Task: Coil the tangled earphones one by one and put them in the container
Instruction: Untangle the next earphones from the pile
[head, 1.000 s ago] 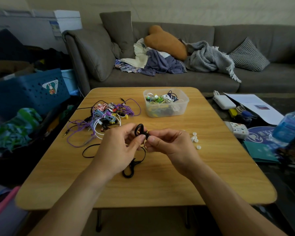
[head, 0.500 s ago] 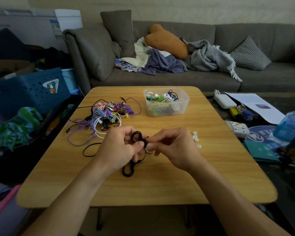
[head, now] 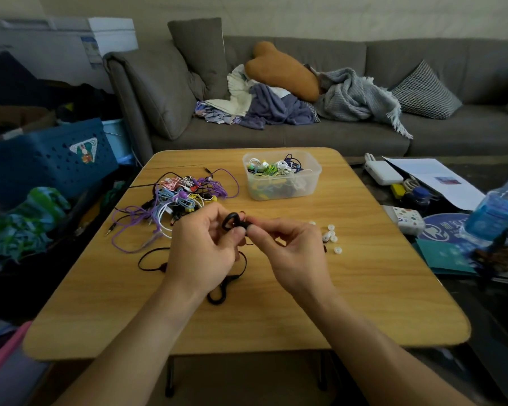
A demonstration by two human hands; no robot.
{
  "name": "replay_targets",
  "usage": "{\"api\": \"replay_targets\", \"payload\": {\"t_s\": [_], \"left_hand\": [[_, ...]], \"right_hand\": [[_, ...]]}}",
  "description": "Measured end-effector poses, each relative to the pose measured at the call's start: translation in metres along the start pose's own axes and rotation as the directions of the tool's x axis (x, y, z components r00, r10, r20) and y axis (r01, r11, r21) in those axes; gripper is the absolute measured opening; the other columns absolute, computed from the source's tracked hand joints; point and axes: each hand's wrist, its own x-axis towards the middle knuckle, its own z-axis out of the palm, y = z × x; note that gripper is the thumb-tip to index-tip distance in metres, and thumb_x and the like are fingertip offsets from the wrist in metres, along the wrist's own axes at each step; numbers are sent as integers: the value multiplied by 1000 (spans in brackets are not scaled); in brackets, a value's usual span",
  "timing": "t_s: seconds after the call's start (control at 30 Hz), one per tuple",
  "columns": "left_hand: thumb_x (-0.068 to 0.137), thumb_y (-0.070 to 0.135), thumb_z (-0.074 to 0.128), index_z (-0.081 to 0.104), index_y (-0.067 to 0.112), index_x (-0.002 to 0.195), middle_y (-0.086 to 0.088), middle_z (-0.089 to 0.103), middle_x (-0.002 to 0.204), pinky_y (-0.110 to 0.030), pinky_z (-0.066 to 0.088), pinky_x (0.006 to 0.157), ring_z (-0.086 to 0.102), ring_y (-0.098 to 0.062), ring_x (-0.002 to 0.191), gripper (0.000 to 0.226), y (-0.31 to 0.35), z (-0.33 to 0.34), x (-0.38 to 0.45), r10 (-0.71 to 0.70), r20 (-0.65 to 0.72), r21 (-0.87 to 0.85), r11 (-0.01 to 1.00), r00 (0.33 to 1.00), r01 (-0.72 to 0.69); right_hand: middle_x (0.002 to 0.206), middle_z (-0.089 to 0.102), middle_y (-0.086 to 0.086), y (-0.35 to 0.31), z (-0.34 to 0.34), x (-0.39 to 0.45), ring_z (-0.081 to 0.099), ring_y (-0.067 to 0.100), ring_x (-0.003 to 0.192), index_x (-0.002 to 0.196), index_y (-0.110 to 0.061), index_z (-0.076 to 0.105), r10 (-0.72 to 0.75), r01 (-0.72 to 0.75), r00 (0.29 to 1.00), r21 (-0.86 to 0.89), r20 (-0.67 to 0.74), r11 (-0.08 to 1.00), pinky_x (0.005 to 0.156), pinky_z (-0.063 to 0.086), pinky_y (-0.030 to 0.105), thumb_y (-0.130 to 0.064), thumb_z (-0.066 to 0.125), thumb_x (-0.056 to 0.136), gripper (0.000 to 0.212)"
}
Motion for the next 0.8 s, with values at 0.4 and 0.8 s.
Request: {"api": "replay_targets", "payload": {"t_s": [0.4,0.8], "left_hand": [[87,3,68,69,14,101,-2,71,74,-38,58,56,68,-14,57,18,-10,-7,7,114,7,40,993,993,-114],[90,20,67,66,5,82,-8,58,65,-18,35,42,50,-21,57,17,-13,-16,12,-258,239,-210,928,936,309]], "right_hand": [[96,74,3,5,7,0,59,23,96,107,-24,77,-18,17,1000,17,21,1000,78,46,11,-19,71,88,20],[83,74,-13,-4,-1,5,65,6,77,92,-35,76,-114,135,987,-201,111,970,66,50,24,-26,75,85,12]]}}
